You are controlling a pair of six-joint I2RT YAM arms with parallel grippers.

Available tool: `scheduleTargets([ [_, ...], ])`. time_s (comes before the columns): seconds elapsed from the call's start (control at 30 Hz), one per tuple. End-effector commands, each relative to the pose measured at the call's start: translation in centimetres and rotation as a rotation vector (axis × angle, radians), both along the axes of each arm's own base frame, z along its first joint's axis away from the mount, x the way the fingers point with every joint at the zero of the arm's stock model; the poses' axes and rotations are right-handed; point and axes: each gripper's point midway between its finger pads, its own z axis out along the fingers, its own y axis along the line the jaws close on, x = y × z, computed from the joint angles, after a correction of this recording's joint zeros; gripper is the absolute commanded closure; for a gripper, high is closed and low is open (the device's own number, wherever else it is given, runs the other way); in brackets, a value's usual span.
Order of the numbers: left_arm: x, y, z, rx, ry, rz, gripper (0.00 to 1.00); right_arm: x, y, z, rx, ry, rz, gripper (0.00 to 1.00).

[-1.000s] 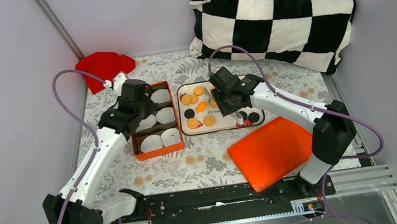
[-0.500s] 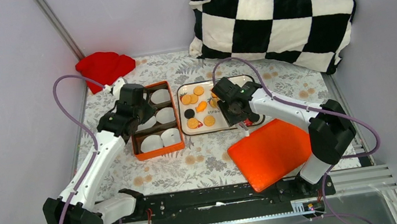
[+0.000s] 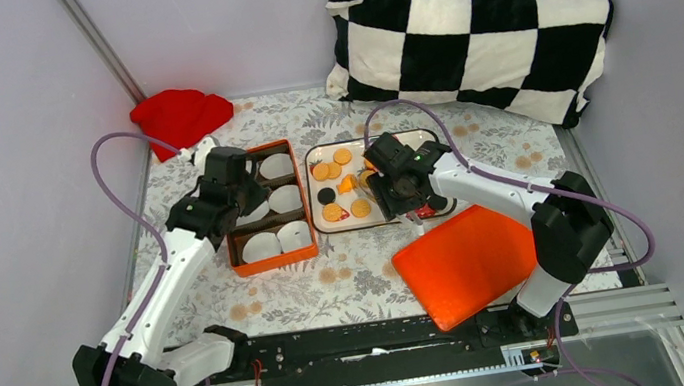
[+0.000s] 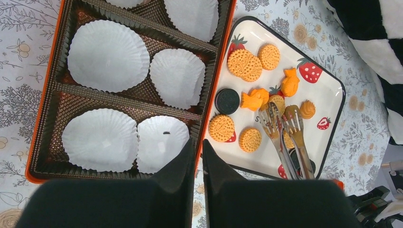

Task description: Pack the cookies

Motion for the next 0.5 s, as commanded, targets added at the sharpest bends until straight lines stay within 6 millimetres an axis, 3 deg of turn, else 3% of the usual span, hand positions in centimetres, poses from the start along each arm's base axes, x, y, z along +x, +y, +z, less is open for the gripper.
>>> scheduleTargets([
  [0.0,-0.4,0.2,-0.6,0.002,0.004,-0.014,0.87,0.0,0.8,0.4,0.024,0.002,0.004,0.44],
  [0.17,-0.5,-0.5,-1.6,-0.015,0.032,-0.040,0.87,0.3,-0.4,-0.6,-0.077,0.023,-0.026,0.51],
  [0.3,-0.7,-0.7,-2.2,-0.025,0.045,-0.051,0.87,0.9,-1.5,-0.8,-0.153,0.010,-0.034,0.69],
  [0.47,-0.6,-0.5,-2.1,-0.027,0.045,-0.049,0.87,2.3,-2.2,0.5,-0.216,-0.048,-0.052,0.82],
])
